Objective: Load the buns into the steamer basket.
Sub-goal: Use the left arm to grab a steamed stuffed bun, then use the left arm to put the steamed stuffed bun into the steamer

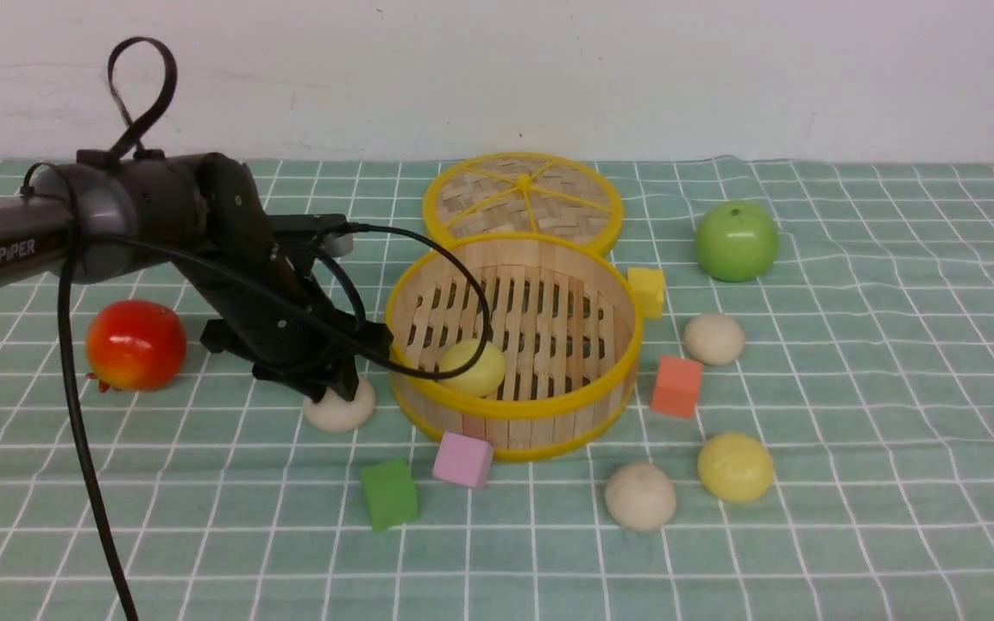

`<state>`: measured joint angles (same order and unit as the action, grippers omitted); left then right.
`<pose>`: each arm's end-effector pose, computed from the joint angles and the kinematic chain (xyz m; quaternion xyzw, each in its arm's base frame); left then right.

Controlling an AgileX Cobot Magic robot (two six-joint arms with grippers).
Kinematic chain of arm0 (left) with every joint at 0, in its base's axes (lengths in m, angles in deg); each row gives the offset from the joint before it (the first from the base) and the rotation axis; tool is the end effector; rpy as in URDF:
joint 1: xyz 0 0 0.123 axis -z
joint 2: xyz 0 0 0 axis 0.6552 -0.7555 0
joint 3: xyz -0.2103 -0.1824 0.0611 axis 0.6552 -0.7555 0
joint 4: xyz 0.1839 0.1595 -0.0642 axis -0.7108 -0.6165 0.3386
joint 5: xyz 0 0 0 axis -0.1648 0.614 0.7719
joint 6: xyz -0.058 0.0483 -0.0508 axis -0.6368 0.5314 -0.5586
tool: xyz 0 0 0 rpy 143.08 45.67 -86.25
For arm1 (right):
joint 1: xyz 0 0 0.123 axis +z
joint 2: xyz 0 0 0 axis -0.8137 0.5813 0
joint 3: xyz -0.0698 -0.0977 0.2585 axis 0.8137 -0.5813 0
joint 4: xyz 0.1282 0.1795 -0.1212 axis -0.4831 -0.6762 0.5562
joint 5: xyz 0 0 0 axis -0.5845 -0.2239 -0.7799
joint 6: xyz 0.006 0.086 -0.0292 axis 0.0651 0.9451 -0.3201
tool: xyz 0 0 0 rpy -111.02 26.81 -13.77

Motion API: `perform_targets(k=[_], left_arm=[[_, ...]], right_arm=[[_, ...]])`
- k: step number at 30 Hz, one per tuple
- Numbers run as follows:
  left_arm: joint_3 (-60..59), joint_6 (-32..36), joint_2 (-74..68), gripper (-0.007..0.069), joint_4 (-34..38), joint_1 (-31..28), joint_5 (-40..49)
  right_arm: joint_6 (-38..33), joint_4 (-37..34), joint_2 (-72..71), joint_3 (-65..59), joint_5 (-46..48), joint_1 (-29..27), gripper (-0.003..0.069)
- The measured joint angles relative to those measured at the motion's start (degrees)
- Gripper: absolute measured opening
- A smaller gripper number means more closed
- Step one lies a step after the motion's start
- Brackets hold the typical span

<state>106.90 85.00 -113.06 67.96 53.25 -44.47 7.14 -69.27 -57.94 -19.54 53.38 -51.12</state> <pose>0.4225 -0.1061 0.1823 0.0712 0.9749 -0.1029 0.1842 0.0524 0.0028 0.1740 -0.0189 0.8028 0.0186 0.5957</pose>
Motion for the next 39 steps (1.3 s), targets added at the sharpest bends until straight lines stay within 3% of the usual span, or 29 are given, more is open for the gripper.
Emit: perform_targets(k=[4, 6, 12, 15, 21, 30, 35, 39], left_arm=[[0.1, 0.0, 0.8, 0.0021, -1.0, 0.0, 1.6], [0.1, 0.0, 2.7, -0.0009, -1.3, 0.0, 2.4], [1.8, 1.5, 10.1, -0.0010, 0.9, 0.2, 4.4], [3.5, 6.6, 12.4, -0.0010, 5.1, 2.7, 0.8], [3.8, 13.9, 7.4, -0.0010, 8.3, 7.4, -9.0], [6.0, 14.6, -0.6, -0.0008, 6.2, 7.3, -13.2], [6.1, 14.6, -2.5, 0.0034, 4.8, 7.3, -15.0], [6.2, 14.5, -2.6, 0.0144, 4.0, 7.3, -15.5]], right_arm=[[0.0, 0.0, 0.0, 0.0, 0.0, 0.0, 0.0240], [0.0, 0.0, 0.0, 0.0, 0.0, 0.0, 0.0240], [0.0, 0.0, 0.0, 0.0, 0.0, 0.0, 0.0240], [0.0, 0.0, 0.0, 0.0, 0.0, 0.0, 0.0240], [0.0, 0.0, 0.0, 0.0, 0.0, 0.0, 0.0240], [0.0, 0.0, 0.0, 0.0, 0.0, 0.0, 0.0240], [0.0, 0.0, 0.0, 0.0, 0.0, 0.0, 0.0240], [0.0, 0.0, 0.0, 0.0, 0.0, 0.0, 0.0240]])
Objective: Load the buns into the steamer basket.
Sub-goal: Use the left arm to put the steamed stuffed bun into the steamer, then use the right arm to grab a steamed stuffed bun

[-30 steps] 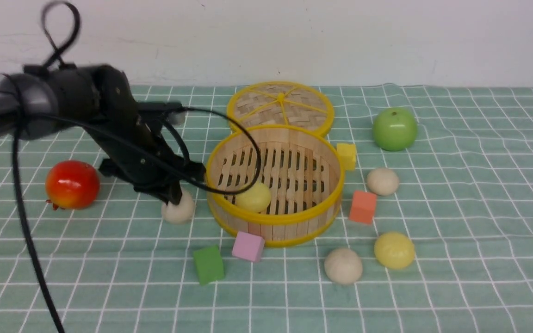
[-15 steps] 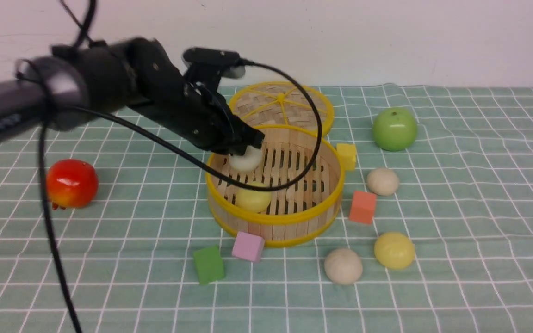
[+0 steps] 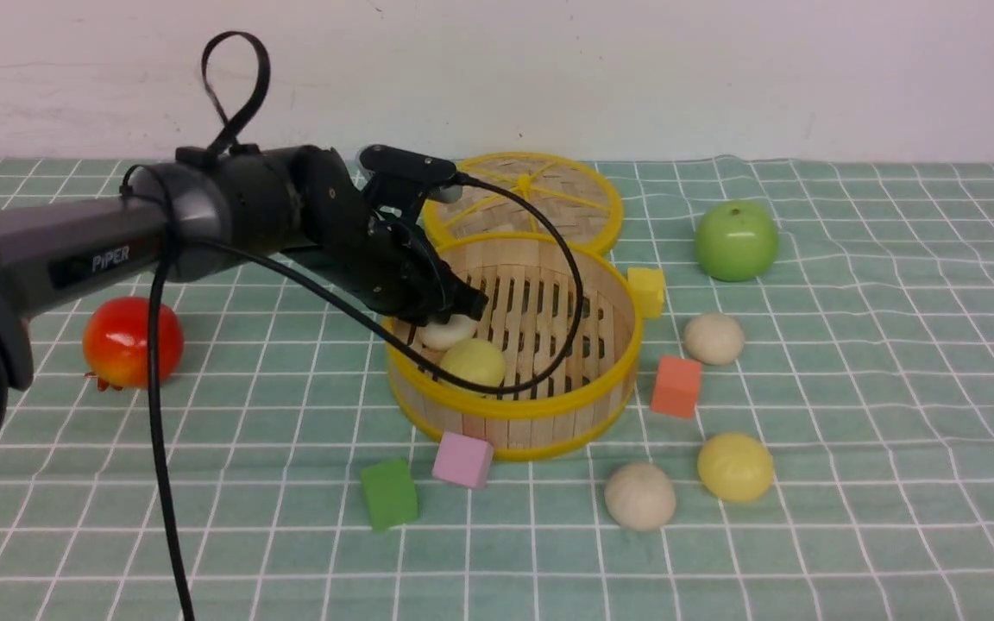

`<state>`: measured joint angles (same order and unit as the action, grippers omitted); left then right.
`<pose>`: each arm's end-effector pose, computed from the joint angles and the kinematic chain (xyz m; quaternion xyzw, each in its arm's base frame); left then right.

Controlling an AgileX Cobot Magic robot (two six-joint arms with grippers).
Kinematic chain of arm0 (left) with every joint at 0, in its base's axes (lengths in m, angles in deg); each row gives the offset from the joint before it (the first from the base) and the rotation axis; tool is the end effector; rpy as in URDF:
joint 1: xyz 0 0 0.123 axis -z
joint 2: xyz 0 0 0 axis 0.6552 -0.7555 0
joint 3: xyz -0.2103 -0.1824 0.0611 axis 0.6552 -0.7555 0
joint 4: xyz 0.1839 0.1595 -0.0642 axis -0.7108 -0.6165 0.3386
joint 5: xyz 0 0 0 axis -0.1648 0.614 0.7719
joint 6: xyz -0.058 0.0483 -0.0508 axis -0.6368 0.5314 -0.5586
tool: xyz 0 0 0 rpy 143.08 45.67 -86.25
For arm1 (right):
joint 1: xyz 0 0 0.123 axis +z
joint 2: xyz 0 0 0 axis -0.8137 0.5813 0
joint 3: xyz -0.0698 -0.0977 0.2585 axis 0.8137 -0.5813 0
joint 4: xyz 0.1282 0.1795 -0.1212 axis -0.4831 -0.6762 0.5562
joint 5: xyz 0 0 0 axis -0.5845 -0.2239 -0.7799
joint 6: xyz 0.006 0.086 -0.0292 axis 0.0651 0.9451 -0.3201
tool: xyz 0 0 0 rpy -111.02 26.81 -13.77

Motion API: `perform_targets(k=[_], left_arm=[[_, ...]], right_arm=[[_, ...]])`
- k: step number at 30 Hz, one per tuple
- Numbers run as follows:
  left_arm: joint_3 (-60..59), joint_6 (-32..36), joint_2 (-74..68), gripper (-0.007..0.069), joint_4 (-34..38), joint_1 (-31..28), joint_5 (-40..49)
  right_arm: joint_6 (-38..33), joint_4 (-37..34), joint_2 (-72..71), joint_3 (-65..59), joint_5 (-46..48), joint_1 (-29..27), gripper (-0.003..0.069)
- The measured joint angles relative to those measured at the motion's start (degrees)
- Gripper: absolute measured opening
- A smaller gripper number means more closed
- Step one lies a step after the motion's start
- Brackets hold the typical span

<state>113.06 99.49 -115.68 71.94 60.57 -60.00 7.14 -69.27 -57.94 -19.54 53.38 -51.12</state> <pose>0.4449 -0.1712 0.2053 0.2076 0.9077 -0.1105 0.3474 0.0524 0.0028 0.1740 -0.0189 0.8028 0.0186 0.5957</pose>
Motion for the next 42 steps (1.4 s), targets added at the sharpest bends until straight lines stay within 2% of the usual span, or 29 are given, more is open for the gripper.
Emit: perform_targets(k=[2, 3, 4, 6, 10, 13, 14, 15, 16, 18, 19, 20, 27, 30, 31, 34, 37, 42], left_arm=[[0.0, -0.8, 0.2, 0.0219, -0.1, 0.0, 0.1], [0.0, -0.8, 0.2, 0.0227, -0.1, 0.0, 0.1], [0.0, -1.7, 0.7, 0.0288, -0.1, 0.0, 0.3], [0.0, -3.1, 2.2, 0.0358, -0.3, 0.0, 1.4], [0.0, -4.0, 6.8, 0.0407, -0.3, 0.0, 3.4], [-0.1, -4.8, 16.0, 0.0314, -0.1, 0.0, 9.5], [-0.1, -5.0, 16.6, 0.0304, -0.2, 0.0, 9.5], [-0.7, -5.8, 20.6, 0.0216, 0.3, 0.0, 12.7], [-1.1, -5.9, 21.9, 0.0188, 0.5, 0.0, 13.4], [-5.8, -6.4, 31.0, 0.0011, 2.1, 0.0, 16.0], [-8.6, -6.5, 34.4, -0.0014, 2.9, 0.0, 15.8], [-9.2, -6.5, 34.4, -0.0014, 3.1, 0.0, 15.7], [-39.5, -6.8, 61.2, -0.0014, 6.6, 0.0, 4.5], [-50.5, -6.8, 74.1, -0.0014, 8.7, 0.0, 0.0], [-51.3, -6.8, 74.1, -0.0014, 8.7, 0.0, 0.0], [-63.8, -5.8, 90.8, -0.0014, 9.9, 0.0, -7.3], [-72.5, -5.7, 102.8, -0.0014, 10.0, 0.0, -12.8], [-81.3, -5.7, 117.2, -0.0014, 10.3, 0.0, -15.5]], right_arm=[[0.0, 0.0, 0.0, 0.0, 0.0, 0.0, 0.0240], [0.0, 0.0, 0.0, 0.0, 0.0, 0.0, 0.0240], [0.0, 0.0, 0.0, 0.0, 0.0, 0.0, 0.0240], [0.0, 0.0, 0.0, 0.0, 0.0, 0.0, 0.0240], [0.0, 0.0, 0.0, 0.0, 0.0, 0.0, 0.0240], [0.0, 0.0, 0.0, 0.0, 0.0, 0.0, 0.0240], [0.0, 0.0, 0.0, 0.0, 0.0, 0.0, 0.0240], [0.0, 0.0, 0.0, 0.0, 0.0, 0.0, 0.0240], [0.0, 0.0, 0.0, 0.0, 0.0, 0.0, 0.0240], [0.0, 0.0, 0.0, 0.0, 0.0, 0.0, 0.0240], [0.0, 0.0, 0.0, 0.0, 0.0, 0.0, 0.0240], [0.0, 0.0, 0.0, 0.0, 0.0, 0.0, 0.0240], [0.0, 0.0, 0.0, 0.0, 0.0, 0.0, 0.0240], [0.0, 0.0, 0.0, 0.0, 0.0, 0.0, 0.0240], [0.0, 0.0, 0.0, 0.0, 0.0, 0.0, 0.0240], [0.0, 0.0, 0.0, 0.0, 0.0, 0.0, 0.0240], [0.0, 0.0, 0.0, 0.0, 0.0, 0.0, 0.0240], [0.0, 0.0, 0.0, 0.0, 0.0, 0.0, 0.0240]])
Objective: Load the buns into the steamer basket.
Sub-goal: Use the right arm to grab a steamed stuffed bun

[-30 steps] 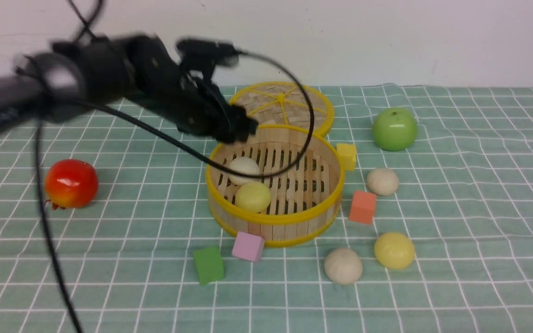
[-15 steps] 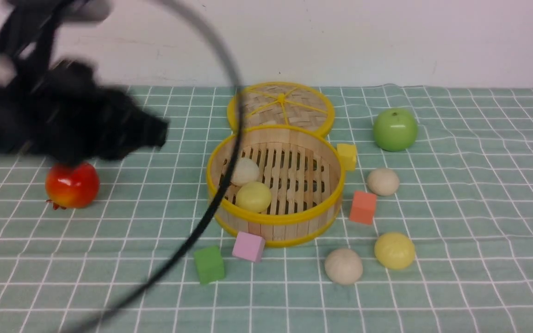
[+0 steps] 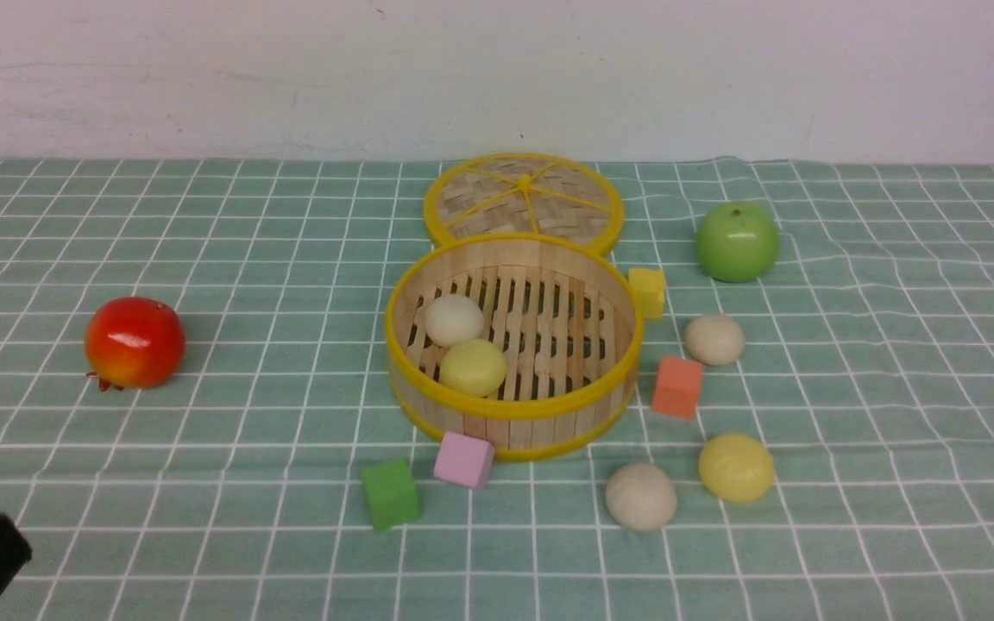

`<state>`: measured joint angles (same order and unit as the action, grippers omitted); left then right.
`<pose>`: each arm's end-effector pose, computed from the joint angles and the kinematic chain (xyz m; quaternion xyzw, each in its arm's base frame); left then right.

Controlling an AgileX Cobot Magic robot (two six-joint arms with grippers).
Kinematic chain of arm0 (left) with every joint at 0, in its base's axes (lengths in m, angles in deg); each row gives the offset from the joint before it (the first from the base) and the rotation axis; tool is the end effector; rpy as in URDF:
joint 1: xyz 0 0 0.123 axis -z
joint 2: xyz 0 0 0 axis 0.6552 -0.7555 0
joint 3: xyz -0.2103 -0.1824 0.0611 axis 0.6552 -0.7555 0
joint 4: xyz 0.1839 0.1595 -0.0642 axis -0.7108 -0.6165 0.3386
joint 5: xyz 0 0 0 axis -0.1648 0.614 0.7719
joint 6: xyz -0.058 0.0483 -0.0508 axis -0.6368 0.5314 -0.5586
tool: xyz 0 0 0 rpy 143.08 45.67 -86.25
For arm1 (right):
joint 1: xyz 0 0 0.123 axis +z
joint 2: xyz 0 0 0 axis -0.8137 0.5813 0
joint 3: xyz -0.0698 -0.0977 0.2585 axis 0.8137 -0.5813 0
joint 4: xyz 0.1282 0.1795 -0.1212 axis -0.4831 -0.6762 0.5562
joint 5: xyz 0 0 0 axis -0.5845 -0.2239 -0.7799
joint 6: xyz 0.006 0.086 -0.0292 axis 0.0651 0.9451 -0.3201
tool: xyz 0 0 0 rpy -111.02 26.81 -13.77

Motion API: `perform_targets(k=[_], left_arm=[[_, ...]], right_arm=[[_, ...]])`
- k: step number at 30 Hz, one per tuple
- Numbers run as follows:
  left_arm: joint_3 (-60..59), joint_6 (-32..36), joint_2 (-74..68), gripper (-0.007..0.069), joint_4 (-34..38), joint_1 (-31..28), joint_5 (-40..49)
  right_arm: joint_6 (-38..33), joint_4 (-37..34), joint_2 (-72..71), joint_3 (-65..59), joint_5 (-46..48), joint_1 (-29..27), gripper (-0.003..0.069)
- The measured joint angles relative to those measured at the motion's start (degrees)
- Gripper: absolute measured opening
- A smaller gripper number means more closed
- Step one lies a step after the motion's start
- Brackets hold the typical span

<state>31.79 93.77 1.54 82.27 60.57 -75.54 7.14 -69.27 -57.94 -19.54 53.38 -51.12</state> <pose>0.0437 -0.0239 0.2628 0.0646 0.6796 -0.2393 0.6905 0.0524 0.0028 0.1740 -0.0189 0.8028 0.0186 0.5957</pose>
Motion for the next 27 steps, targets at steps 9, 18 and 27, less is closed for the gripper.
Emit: perform_targets(k=[9, 18, 27], left_arm=[[-2.3, -0.1, 3.0, -0.0014, 0.4, 0.0, -1.4], [-2.4, -0.1, 3.0, -0.0014, 0.5, 0.0, -1.2], [-2.4, -0.1, 3.0, -0.0013, 0.5, 0.0, -1.2]], right_arm=[[0.0, 0.0, 0.0, 0.0, 0.0, 0.0, 0.0240], [13.2, -17.5, 0.0, -0.4, -9.6, 0.0, 0.0240], [19.0, -31.2, 1.9, 3.6, -15.1, 0.2, 0.0235]])
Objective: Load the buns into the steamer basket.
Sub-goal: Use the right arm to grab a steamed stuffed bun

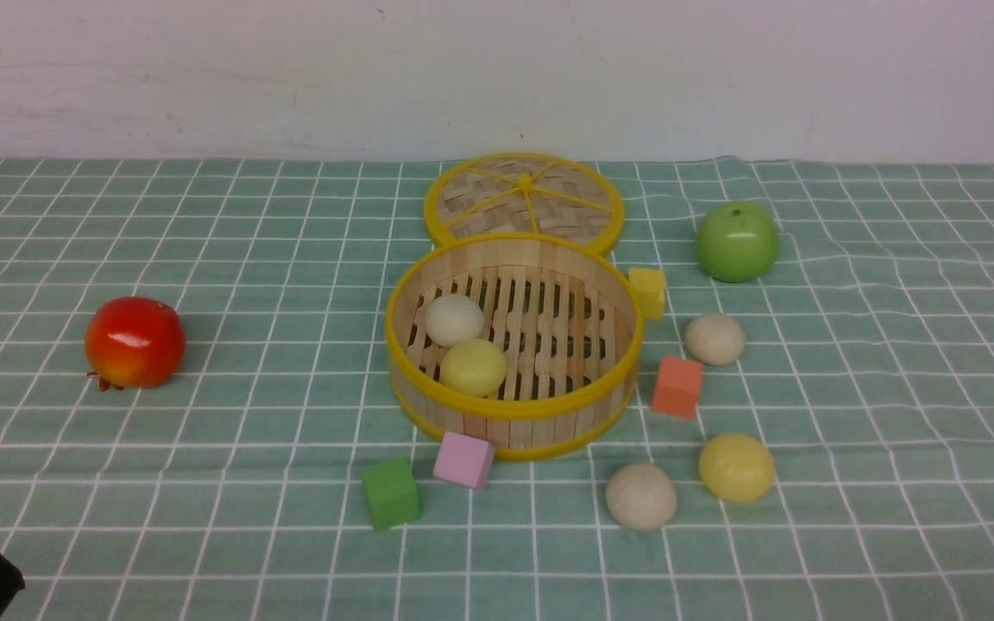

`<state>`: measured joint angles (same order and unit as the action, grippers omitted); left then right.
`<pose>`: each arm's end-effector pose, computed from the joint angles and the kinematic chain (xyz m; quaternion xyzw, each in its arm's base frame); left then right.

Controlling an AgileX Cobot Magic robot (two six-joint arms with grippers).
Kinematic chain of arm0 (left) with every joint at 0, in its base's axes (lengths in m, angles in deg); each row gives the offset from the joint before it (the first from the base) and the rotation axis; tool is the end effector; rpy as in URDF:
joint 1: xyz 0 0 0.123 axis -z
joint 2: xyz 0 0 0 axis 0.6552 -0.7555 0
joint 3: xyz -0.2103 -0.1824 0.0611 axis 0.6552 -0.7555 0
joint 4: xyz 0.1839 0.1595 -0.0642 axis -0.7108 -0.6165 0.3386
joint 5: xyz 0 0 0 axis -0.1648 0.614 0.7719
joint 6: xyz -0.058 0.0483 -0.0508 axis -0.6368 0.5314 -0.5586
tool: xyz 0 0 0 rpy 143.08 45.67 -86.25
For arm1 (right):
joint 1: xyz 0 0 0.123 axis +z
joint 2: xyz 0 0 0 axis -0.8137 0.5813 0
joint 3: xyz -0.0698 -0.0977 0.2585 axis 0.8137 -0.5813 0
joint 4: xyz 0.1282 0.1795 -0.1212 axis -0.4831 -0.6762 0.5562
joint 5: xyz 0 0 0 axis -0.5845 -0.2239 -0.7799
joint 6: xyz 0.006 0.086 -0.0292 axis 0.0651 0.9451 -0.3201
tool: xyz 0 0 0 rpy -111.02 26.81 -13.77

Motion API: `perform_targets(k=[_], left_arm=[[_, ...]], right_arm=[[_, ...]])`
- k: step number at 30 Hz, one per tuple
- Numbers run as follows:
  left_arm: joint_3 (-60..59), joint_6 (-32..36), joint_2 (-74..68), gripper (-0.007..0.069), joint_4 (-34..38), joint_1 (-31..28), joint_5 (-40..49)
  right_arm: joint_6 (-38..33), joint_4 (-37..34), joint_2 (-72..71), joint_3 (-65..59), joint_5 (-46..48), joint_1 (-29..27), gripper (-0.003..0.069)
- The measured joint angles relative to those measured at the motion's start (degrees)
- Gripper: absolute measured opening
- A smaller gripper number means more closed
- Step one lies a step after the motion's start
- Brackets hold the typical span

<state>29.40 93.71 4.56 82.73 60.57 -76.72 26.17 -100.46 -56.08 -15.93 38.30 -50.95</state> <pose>0.0407 -0.0220 0.2534 0.0580 0.6691 -0.2429 0.7000 0.0557 0.0087 0.2185 0.2613 0.6512 0.3412 0.6255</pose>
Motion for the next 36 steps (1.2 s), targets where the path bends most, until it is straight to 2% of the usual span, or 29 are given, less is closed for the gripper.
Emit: perform_targets(k=[2, 4, 6, 7, 10, 16, 18, 20, 21, 25, 28, 31, 32, 34, 36], left_arm=[[0.0, 0.0, 0.0, -0.0013, 0.0, 0.0, 0.0], [0.0, 0.0, 0.0, -0.0013, 0.0, 0.0, 0.1], [0.0, 0.0, 0.0, -0.0013, 0.0, 0.0, 0.1], [0.0, 0.0, 0.0, -0.0013, 0.0, 0.0, 0.1], [0.0, 0.0, 0.0, -0.0013, 0.0, 0.0, 0.1], [0.0, 0.0, 0.0, -0.0010, 0.0, 0.0, 0.1], [0.0, 0.0, 0.0, -0.0010, 0.0, 0.0, 0.1], [0.0, 0.0, 0.0, -0.0010, 0.0, 0.0, 0.1], [0.0, 0.0, 0.0, -0.0009, 0.0, 0.0, 0.1], [0.0, 0.0, 0.0, -0.0006, 0.0, 0.0, 0.1], [0.0, 0.0, 0.0, -0.0002, 0.0, 0.0, 0.1], [0.0, 0.0, 0.0, 0.0001, 0.0, 0.0, 0.1], [0.0, 0.0, 0.0, 0.0001, 0.0, 0.0, 0.1], [0.0, 0.0, 0.0, 0.0004, 0.0, 0.0, 0.1], [0.0, 0.0, 0.0, 0.0005, 0.0, 0.0, 0.1]], right_arm=[[-1.8, 0.9, 2.8, 2.8, 4.7, 0.3, 0.0227], [-10.8, 4.6, 13.2, 12.9, 18.4, 1.8, 0.0206], [-15.1, 5.9, 19.3, 17.6, 24.3, 2.4, 0.0195], [-19.6, 6.9, 27.0, 22.9, 30.4, 2.8, 0.0181], [-26.8, 8.3, 44.7, 32.9, 39.1, 2.9, 0.0139], [-31.2, 8.5, 68.5, 44.7, 45.0, 5.1, 0.0039], [-31.4, 8.6, 77.0, 49.7, 45.7, 9.7, 0.0007], [-31.4, 8.9, 79.6, 52.2, 45.6, 11.7, 0.0004], [-31.1, 9.9, 83.6, 55.9, 45.0, 15.2, 0.0003], [-29.3, 13.0, 88.9, 61.3, 42.2, 20.2, 0.0015], [-26.7, 16.5, 93.7, 65.9, 38.7, 23.8, 0.0061], [-24.5, 18.9, 98.3, 69.4, 37.1, 25.8, 0.0136], [-24.5, 18.9, 98.6, 69.4, 37.1, 25.8, 0.0142], [-22.2, 20.7, 101.3, 71.3, 36.2, 25.7, 0.0213], [-21.4, 21.4, 102.4, 71.6, 35.3, 25.3, 0.0251]])
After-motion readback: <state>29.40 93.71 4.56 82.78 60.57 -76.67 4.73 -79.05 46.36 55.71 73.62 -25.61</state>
